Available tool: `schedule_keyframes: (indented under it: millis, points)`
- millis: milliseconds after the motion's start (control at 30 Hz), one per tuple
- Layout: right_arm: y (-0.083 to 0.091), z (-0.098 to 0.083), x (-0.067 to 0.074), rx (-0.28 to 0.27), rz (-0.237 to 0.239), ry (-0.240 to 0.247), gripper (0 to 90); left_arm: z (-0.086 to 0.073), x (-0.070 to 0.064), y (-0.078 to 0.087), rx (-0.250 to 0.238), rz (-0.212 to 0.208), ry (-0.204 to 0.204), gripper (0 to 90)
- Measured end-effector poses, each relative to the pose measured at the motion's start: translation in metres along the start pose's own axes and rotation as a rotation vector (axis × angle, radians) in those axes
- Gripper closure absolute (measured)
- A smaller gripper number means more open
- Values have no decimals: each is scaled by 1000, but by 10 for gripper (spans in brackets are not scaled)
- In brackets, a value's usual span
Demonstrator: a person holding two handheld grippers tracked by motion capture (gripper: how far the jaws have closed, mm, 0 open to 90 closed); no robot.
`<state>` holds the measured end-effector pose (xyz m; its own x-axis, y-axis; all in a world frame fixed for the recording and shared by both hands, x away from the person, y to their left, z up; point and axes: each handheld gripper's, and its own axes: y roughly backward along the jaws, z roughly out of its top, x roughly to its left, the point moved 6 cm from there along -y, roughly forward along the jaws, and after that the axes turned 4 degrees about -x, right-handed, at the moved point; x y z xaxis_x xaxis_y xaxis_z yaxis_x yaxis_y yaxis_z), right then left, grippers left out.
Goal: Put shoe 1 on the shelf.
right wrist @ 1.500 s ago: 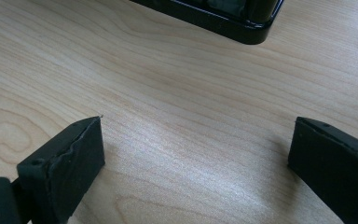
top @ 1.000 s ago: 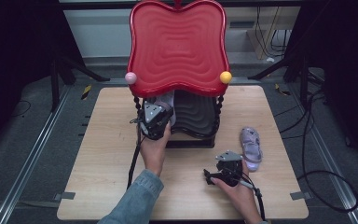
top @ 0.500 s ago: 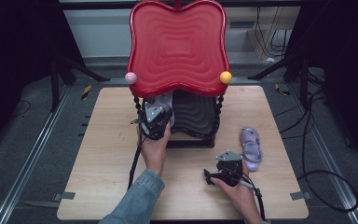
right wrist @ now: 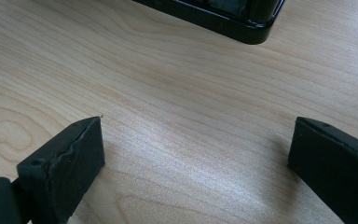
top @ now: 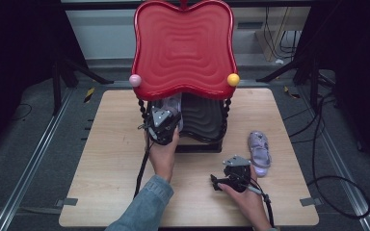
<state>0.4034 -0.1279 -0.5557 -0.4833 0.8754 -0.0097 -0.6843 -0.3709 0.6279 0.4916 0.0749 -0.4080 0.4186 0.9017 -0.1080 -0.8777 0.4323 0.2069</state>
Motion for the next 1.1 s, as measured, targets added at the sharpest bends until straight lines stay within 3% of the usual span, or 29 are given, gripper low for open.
schedule_keyframes:
  millis: [267,567,1100]
  points:
    - [0,0,0,0,1,1,38,-1,-3,-2,-2,9,-15,864]
    - [0,0,0,0,2,0,38,-1,0,-6,-11,7,25,864]
    - [0,0,0,0,1,2,38,-3,-6,-21,20,10,32,857]
